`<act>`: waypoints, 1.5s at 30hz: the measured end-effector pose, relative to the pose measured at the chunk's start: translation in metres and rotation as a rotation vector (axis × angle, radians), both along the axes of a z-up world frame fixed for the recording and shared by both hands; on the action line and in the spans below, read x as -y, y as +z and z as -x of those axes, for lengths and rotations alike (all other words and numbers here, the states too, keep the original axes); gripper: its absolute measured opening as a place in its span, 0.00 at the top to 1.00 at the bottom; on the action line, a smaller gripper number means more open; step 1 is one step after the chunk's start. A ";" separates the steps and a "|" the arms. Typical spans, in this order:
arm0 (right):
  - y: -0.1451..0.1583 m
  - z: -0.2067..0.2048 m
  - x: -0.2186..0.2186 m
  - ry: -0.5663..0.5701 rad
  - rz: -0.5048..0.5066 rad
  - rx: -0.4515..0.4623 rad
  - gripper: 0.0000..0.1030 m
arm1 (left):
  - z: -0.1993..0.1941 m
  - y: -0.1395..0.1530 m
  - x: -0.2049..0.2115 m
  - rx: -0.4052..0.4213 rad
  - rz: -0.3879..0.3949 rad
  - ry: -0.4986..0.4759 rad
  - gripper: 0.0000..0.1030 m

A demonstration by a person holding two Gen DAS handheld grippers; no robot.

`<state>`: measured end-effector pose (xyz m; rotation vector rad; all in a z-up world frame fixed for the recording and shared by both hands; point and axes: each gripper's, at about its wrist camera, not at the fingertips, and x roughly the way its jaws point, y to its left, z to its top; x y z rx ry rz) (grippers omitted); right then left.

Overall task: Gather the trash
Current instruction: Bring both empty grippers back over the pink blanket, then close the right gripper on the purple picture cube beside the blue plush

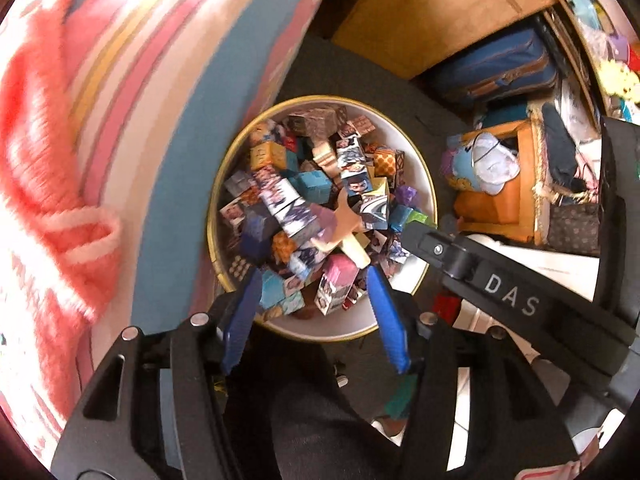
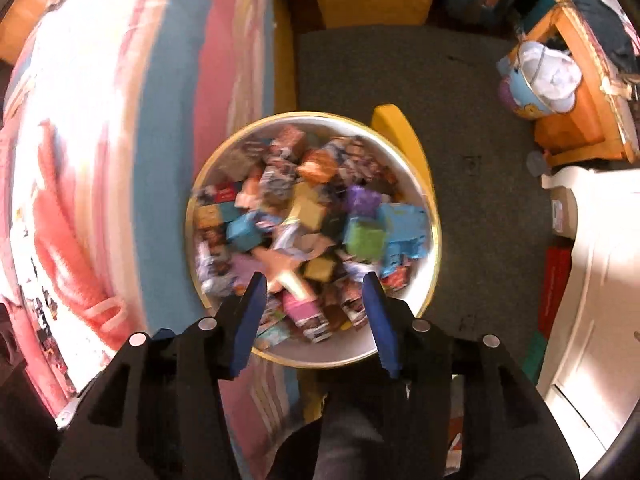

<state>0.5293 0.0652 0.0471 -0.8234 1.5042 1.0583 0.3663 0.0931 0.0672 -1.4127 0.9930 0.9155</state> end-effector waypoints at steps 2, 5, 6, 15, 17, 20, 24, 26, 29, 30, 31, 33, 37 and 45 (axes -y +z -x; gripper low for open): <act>0.014 0.018 -0.003 0.040 -0.031 0.003 0.51 | 0.015 0.010 0.006 0.003 -0.016 0.036 0.49; 0.032 0.050 -0.013 0.115 -0.076 -0.009 0.51 | 0.044 0.025 0.015 0.003 -0.042 0.106 0.49; 0.038 0.063 -0.016 0.142 -0.089 -0.013 0.51 | 0.058 0.032 0.018 -0.003 -0.056 0.136 0.49; 0.078 0.227 -0.026 0.495 -0.171 -0.072 0.51 | 0.196 0.071 0.066 -0.075 -0.129 0.475 0.49; 0.082 0.268 -0.019 0.580 -0.182 -0.083 0.51 | 0.232 0.076 0.086 -0.097 -0.131 0.569 0.49; 0.085 0.331 -0.006 0.715 -0.186 -0.106 0.50 | 0.279 0.082 0.120 -0.132 -0.131 0.703 0.48; 0.087 0.396 0.017 0.857 -0.189 -0.124 0.50 | 0.332 0.086 0.165 -0.168 -0.120 0.864 0.48; 0.090 0.426 0.032 0.931 -0.190 -0.132 0.50 | 0.359 0.089 0.187 -0.184 -0.114 0.949 0.48; 0.092 0.462 0.048 1.008 -0.201 -0.133 0.50 | 0.390 0.090 0.219 -0.193 -0.107 1.062 0.48; 0.094 0.474 0.052 1.032 -0.204 -0.134 0.50 | 0.398 0.090 0.228 -0.194 -0.106 1.092 0.48; 0.094 0.487 0.056 1.057 -0.205 -0.134 0.50 | 0.405 0.091 0.238 -0.196 -0.105 1.125 0.48; 0.094 0.505 0.062 1.089 -0.206 -0.131 0.50 | 0.417 0.090 0.252 -0.199 -0.104 1.180 0.47; 0.086 0.541 0.073 1.147 -0.202 -0.125 0.50 | 0.439 0.083 0.286 -0.195 -0.090 1.304 0.47; 0.063 0.591 0.081 1.252 -0.195 -0.116 0.50 | 0.471 0.060 0.323 -0.176 -0.057 1.482 0.47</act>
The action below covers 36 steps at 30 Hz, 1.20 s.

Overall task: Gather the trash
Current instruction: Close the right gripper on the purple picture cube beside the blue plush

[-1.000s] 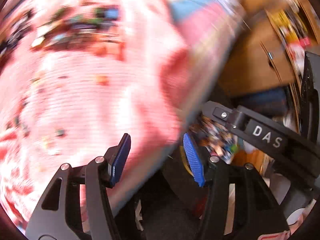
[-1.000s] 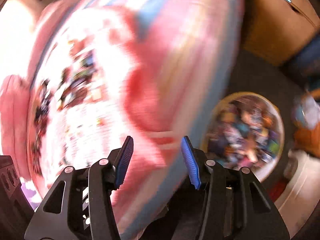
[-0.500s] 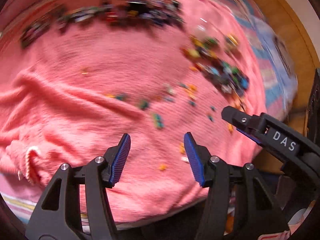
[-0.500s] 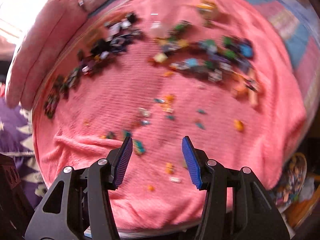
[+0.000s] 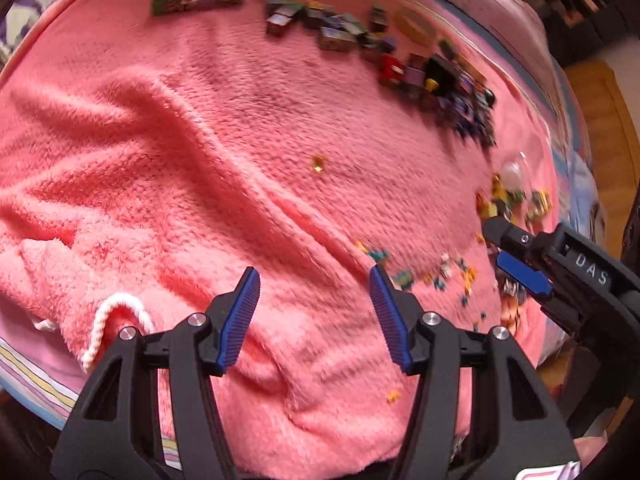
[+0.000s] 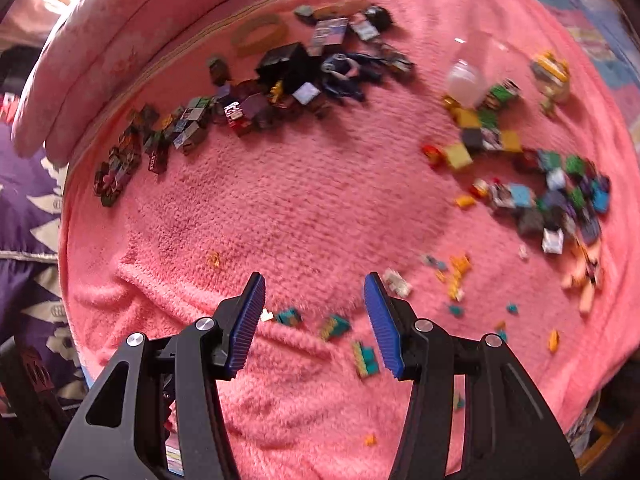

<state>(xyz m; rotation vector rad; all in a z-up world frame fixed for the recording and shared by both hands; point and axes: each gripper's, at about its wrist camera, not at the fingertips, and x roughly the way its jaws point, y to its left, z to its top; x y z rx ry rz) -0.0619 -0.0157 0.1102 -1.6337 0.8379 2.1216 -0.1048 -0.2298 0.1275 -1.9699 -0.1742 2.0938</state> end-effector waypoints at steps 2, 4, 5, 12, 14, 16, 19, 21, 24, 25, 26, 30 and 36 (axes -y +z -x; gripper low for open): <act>-0.005 0.009 -0.001 0.013 0.002 0.004 0.50 | 0.008 -0.005 0.000 0.010 0.002 0.017 0.47; -0.009 0.015 -0.003 0.020 0.011 0.006 0.50 | 0.015 -0.008 -0.004 0.012 0.009 0.017 0.47; -0.011 0.018 -0.004 0.023 0.010 0.009 0.50 | 0.017 -0.008 -0.005 0.009 0.012 0.016 0.47; -0.023 0.031 -0.022 0.002 0.016 0.015 0.50 | 0.034 -0.015 -0.014 0.006 0.032 0.010 0.47; -0.024 0.035 -0.027 0.004 0.004 0.010 0.50 | 0.039 -0.019 -0.018 0.011 0.038 0.010 0.47; -0.024 0.040 -0.031 0.012 -0.002 0.005 0.50 | 0.043 -0.023 -0.023 0.018 0.036 0.013 0.47; -0.024 0.049 -0.040 0.016 -0.010 -0.009 0.50 | 0.048 -0.026 -0.032 0.019 0.040 0.004 0.47; -0.023 0.056 -0.048 0.018 -0.018 -0.023 0.50 | 0.052 -0.027 -0.037 0.017 0.043 0.005 0.47; -0.024 0.070 -0.055 0.049 -0.046 -0.029 0.50 | 0.059 -0.028 -0.048 0.010 0.036 0.005 0.47; -0.025 0.075 -0.058 0.063 -0.056 -0.034 0.50 | 0.061 -0.029 -0.053 0.004 0.037 0.001 0.47; -0.026 0.079 -0.059 0.073 -0.058 -0.036 0.50 | 0.063 -0.030 -0.057 -0.002 0.040 -0.003 0.47; -0.035 0.097 -0.067 0.106 -0.066 -0.038 0.50 | 0.071 -0.036 -0.067 0.000 0.038 0.009 0.47; -0.051 0.120 -0.070 0.157 -0.083 -0.034 0.50 | 0.084 -0.051 -0.072 0.016 0.032 0.038 0.46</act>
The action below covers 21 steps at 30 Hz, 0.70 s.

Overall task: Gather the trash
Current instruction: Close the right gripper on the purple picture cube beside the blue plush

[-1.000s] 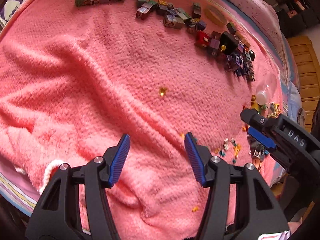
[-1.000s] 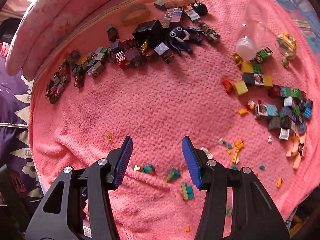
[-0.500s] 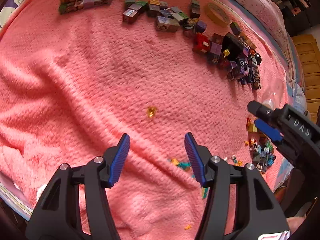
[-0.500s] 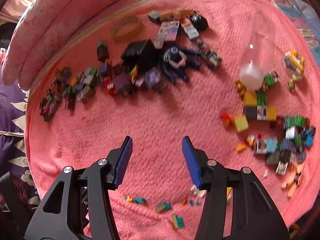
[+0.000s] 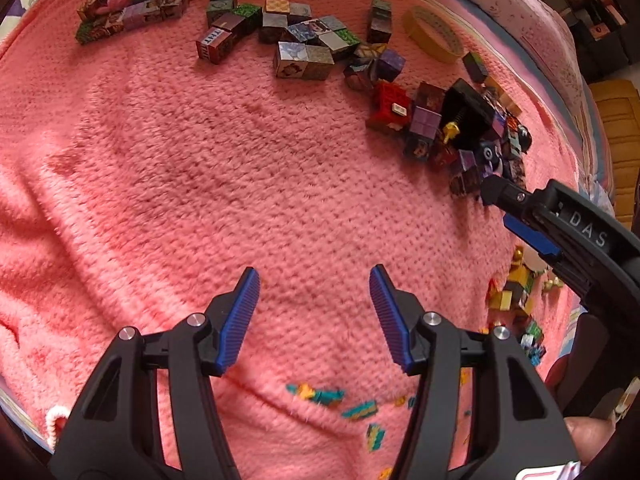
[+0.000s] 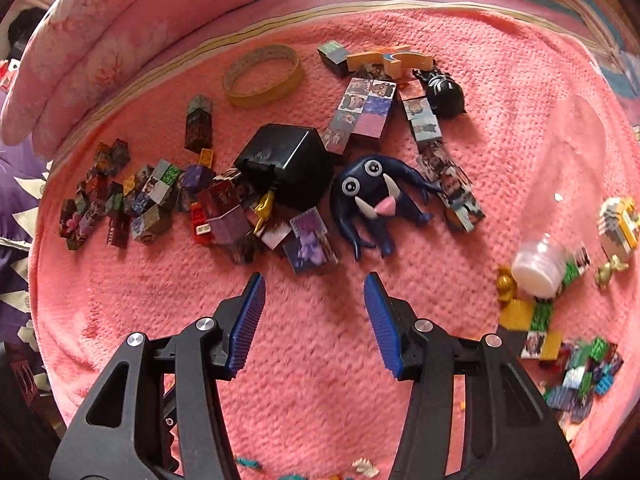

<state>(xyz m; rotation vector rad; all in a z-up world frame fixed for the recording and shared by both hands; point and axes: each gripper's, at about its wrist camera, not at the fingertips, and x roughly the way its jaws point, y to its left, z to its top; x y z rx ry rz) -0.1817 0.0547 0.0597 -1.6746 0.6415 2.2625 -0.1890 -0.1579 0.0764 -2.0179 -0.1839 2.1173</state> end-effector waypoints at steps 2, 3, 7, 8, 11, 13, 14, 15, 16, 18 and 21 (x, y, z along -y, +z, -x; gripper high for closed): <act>-0.004 0.004 -0.002 0.003 0.005 0.003 0.50 | 0.004 -0.004 -0.001 0.004 -0.002 0.008 0.45; -0.007 0.007 -0.001 0.007 0.003 0.005 0.50 | 0.006 -0.006 -0.002 0.008 -0.004 0.009 0.44; -0.015 0.015 0.003 0.037 0.008 0.011 0.51 | 0.011 -0.013 -0.005 0.017 -0.009 0.009 0.43; -0.018 0.016 0.003 0.039 0.010 0.017 0.54 | 0.011 -0.014 -0.005 0.020 -0.007 0.007 0.43; -0.026 0.019 -0.001 0.011 0.019 0.039 0.67 | 0.014 -0.018 -0.006 0.025 -0.005 0.015 0.42; -0.030 0.018 -0.004 -0.008 0.023 0.049 0.74 | 0.016 -0.020 -0.006 0.028 -0.004 0.017 0.42; -0.032 0.017 -0.005 -0.014 0.031 0.048 0.75 | 0.016 -0.020 -0.006 0.027 -0.002 0.015 0.42; -0.033 0.016 -0.005 -0.014 0.029 0.046 0.76 | 0.016 -0.020 -0.007 0.026 0.000 0.011 0.42; -0.032 0.015 -0.005 -0.013 0.023 0.046 0.77 | 0.017 -0.020 -0.009 0.024 0.000 0.006 0.42; -0.031 0.013 -0.006 -0.020 0.033 0.037 0.78 | 0.018 -0.021 -0.014 0.023 0.003 -0.004 0.41; -0.025 0.005 -0.013 -0.049 0.064 0.014 0.79 | 0.020 -0.022 -0.018 0.020 0.008 -0.012 0.41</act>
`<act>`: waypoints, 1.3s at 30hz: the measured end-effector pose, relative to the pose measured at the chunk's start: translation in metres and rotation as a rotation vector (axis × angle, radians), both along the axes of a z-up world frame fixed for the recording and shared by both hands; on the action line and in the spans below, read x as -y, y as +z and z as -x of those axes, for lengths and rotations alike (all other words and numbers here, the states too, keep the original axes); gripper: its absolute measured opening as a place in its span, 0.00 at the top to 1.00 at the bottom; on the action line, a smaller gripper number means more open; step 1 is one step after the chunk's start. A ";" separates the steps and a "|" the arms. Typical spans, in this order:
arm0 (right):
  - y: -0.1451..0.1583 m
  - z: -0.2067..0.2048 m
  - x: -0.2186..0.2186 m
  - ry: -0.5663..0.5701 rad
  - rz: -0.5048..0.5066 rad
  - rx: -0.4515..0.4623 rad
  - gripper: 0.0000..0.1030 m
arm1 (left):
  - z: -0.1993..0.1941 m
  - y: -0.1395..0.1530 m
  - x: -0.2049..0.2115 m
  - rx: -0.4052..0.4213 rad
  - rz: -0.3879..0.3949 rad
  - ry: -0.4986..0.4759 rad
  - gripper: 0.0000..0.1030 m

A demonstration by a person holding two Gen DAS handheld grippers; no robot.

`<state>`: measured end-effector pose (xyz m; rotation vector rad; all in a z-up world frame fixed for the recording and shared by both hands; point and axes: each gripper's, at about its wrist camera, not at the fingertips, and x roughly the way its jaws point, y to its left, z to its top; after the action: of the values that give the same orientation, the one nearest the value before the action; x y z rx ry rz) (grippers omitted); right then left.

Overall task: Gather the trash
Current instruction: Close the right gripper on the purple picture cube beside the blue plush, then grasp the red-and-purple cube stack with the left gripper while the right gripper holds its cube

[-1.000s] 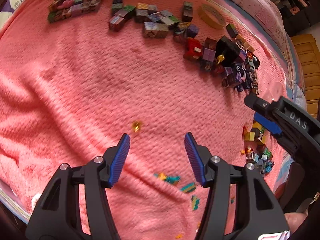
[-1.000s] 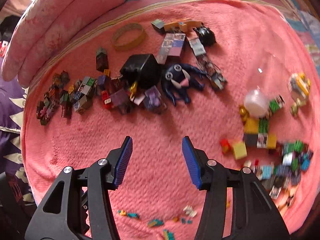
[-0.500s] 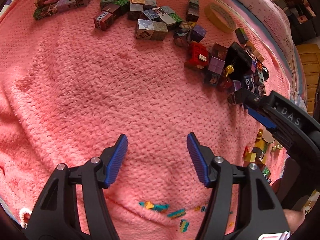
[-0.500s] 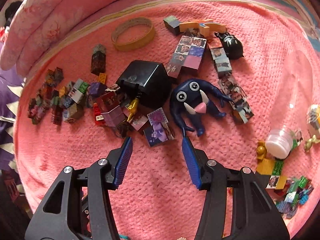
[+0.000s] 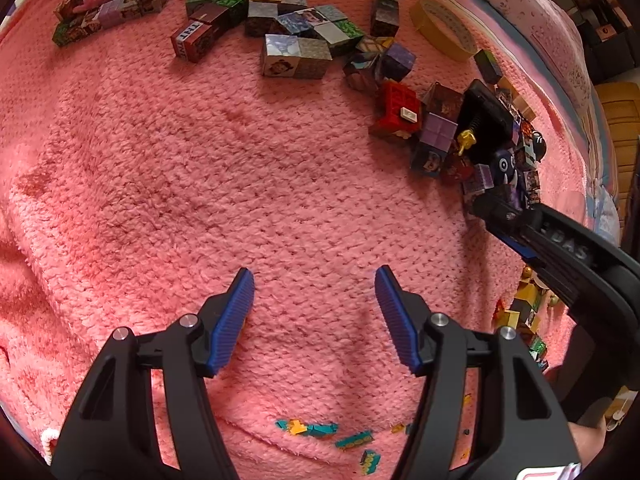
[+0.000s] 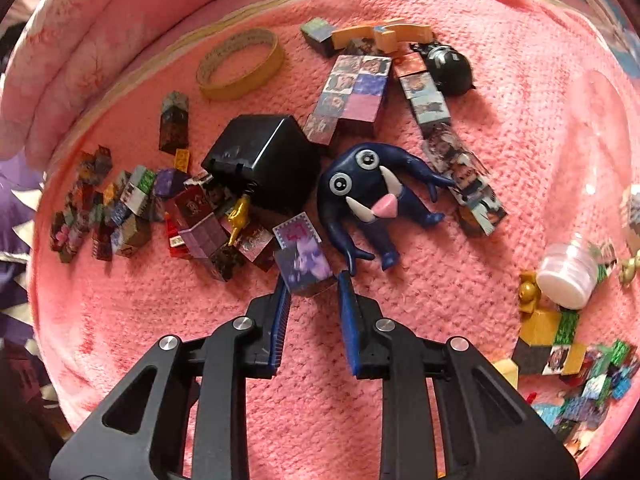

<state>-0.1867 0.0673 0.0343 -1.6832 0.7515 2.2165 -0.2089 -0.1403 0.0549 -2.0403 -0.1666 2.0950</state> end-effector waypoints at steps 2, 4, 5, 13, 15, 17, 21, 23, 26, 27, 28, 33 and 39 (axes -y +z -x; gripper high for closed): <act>0.006 -0.010 -0.006 -0.024 0.028 -0.012 0.80 | 0.002 -0.001 -0.005 -0.002 0.006 -0.007 0.41; 0.010 -0.017 -0.008 -0.027 0.032 -0.020 0.80 | 0.004 -0.001 -0.010 -0.006 0.007 -0.020 0.41; 0.013 -0.021 -0.010 -0.033 0.037 -0.024 0.80 | 0.006 -0.001 -0.015 -0.009 0.007 -0.027 0.41; 0.018 -0.038 -0.026 -0.066 0.062 -0.030 0.91 | 0.017 0.001 -0.043 -0.038 0.006 -0.060 0.41; 0.019 -0.045 -0.033 -0.089 0.064 -0.040 0.89 | 0.015 0.000 -0.047 -0.042 0.011 -0.073 0.41; 0.013 -0.047 -0.036 -0.101 0.081 -0.026 0.87 | 0.011 -0.003 -0.051 -0.045 0.022 -0.092 0.41; 0.009 -0.045 -0.033 -0.090 0.089 -0.037 0.61 | 0.009 -0.010 -0.050 -0.035 0.029 -0.085 0.41; 0.009 -0.041 -0.031 -0.084 0.102 -0.053 0.53 | 0.011 -0.011 -0.049 -0.037 0.033 -0.090 0.41; 0.010 -0.031 -0.026 -0.063 0.069 -0.053 0.51 | 0.015 -0.010 -0.047 -0.048 0.038 -0.091 0.41; 0.007 -0.027 -0.025 -0.059 0.067 -0.045 0.51 | 0.017 -0.011 -0.046 -0.046 0.040 -0.089 0.41; 0.005 -0.023 -0.026 -0.063 0.061 -0.039 0.51 | 0.020 -0.013 -0.047 -0.044 0.042 -0.087 0.41; -0.007 -0.016 -0.023 -0.072 0.077 -0.028 0.59 | 0.030 -0.015 -0.042 -0.051 0.053 -0.083 0.41; -0.005 -0.023 -0.024 -0.092 0.087 -0.035 0.75 | 0.043 -0.021 -0.039 -0.054 0.052 -0.066 0.39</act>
<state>-0.1633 0.0915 0.0292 -1.6180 0.9273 2.1853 -0.2516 -0.1016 0.0340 -1.9866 -0.0361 2.1330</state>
